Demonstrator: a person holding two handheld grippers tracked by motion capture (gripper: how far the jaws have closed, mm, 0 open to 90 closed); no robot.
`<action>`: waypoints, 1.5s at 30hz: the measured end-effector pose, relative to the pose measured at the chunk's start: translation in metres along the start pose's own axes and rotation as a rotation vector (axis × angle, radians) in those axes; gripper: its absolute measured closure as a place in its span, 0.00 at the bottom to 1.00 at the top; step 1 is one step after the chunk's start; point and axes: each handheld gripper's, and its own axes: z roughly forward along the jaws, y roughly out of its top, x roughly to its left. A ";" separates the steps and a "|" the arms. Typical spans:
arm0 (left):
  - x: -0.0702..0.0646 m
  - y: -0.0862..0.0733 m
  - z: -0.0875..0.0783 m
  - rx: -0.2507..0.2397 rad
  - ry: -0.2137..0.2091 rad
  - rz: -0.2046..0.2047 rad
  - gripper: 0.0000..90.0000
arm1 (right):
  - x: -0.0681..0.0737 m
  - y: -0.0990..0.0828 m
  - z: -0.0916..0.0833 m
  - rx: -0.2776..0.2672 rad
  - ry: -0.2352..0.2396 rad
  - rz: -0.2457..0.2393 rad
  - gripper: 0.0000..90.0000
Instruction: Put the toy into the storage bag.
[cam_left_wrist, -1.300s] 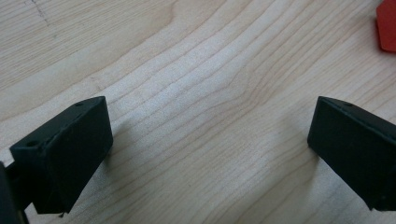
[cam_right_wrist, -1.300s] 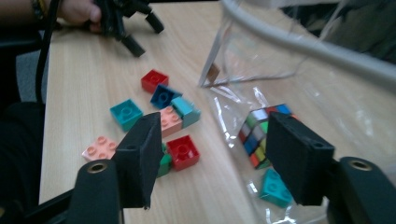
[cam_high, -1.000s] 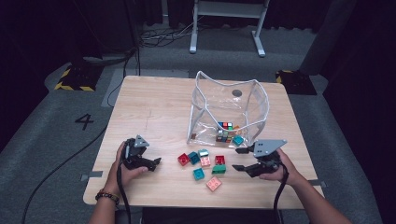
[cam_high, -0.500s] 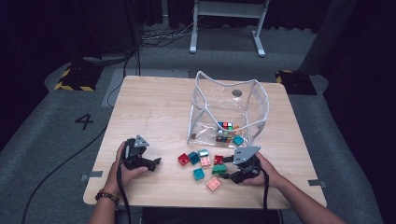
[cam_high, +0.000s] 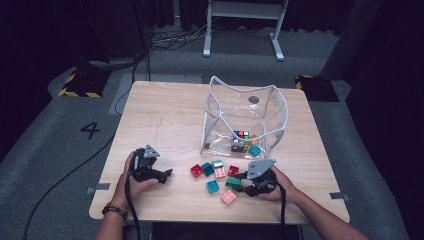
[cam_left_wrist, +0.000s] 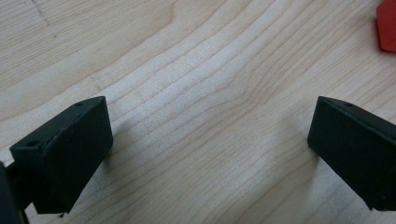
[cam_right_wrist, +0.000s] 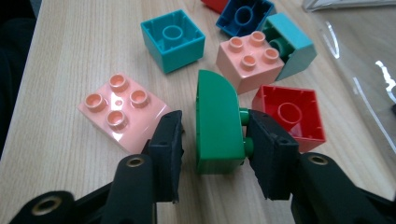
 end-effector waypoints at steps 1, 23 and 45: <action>0.000 0.000 0.000 0.000 0.000 0.000 0.00 | 0.000 -0.001 0.001 -0.002 0.006 0.001 0.66; 0.000 0.000 0.000 0.000 0.000 0.000 0.00 | -0.006 -0.014 -0.024 -0.035 -0.040 0.065 0.74; 0.000 0.000 0.000 0.000 0.002 0.001 0.00 | -0.019 -0.016 -0.095 -0.126 -0.121 0.102 0.75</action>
